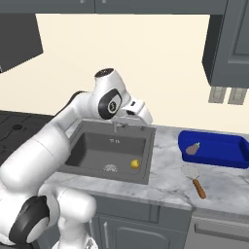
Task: Pick up all produce items and place them in the sink. Turn on the sink faucet to wash them. Then turn the sink off and put them in the tray.
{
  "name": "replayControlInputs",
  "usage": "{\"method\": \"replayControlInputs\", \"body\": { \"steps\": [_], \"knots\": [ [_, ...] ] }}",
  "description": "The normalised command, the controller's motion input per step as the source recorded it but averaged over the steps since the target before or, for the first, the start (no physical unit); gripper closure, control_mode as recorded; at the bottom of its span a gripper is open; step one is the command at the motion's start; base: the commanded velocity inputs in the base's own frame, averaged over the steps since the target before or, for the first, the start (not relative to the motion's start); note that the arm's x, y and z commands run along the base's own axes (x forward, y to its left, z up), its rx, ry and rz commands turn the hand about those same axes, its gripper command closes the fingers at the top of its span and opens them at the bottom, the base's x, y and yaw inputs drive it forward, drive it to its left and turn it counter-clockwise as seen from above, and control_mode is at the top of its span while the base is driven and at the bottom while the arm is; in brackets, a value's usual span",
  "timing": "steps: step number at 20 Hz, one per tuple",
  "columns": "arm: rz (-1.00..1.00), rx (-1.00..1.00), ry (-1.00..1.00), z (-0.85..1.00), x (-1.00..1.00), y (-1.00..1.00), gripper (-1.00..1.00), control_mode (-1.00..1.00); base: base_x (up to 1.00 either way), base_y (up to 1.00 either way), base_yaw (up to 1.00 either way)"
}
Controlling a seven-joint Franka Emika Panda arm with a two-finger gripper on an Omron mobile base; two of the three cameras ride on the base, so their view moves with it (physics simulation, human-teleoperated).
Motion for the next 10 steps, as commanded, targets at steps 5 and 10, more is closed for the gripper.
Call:
{"method": "replayControlInputs", "body": {
  "steps": [5,10],
  "knots": [
    [0.02,0.04,0.03,-0.31,-0.27,0.19,-1.00,-1.00,0.00,0.00,0.00],
    [0.04,0.04,0.00,-0.44,0.00,0.14,-1.00,-1.00,0.00,0.00,0.00]
  ]
}}
